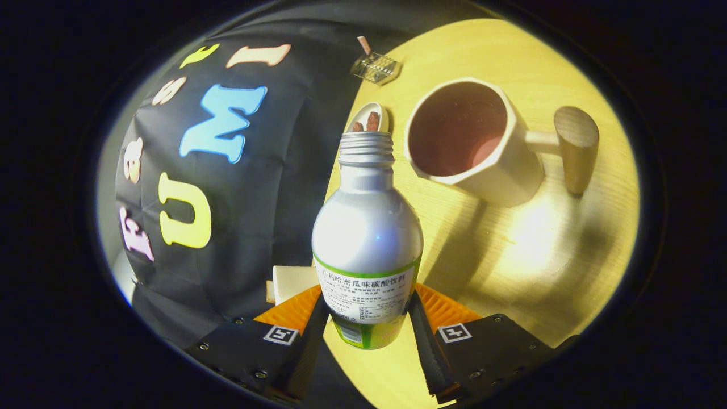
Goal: Take the bottle from table, then pour the juice into the cup, finally place the bottle on the coaster
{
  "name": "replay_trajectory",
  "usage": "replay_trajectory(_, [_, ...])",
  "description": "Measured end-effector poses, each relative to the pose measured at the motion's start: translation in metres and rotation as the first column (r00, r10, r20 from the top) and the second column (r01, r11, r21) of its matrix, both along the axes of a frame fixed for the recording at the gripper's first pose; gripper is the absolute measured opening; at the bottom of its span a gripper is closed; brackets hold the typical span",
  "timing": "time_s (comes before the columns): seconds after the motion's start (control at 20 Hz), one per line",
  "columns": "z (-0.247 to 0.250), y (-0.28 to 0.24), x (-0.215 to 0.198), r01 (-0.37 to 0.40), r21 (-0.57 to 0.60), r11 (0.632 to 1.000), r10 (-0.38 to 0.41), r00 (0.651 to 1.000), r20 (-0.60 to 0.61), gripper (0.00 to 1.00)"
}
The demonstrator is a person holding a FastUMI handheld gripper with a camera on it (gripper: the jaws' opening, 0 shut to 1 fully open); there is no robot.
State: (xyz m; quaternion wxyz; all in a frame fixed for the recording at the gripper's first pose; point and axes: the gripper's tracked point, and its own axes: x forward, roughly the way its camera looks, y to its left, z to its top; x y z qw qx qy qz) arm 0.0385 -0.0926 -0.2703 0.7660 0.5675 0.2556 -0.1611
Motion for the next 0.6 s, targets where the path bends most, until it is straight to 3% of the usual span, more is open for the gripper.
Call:
replay_trajectory(0.3, [0.002, -0.009, 0.007, -0.055, -0.231, 0.971, 0.061, 0.998, 0.020, 0.75])
replay_trajectory(0.6, [0.001, -0.006, 0.018, -0.154, -0.480, 0.864, 0.164, 0.986, -0.020, 0.75])
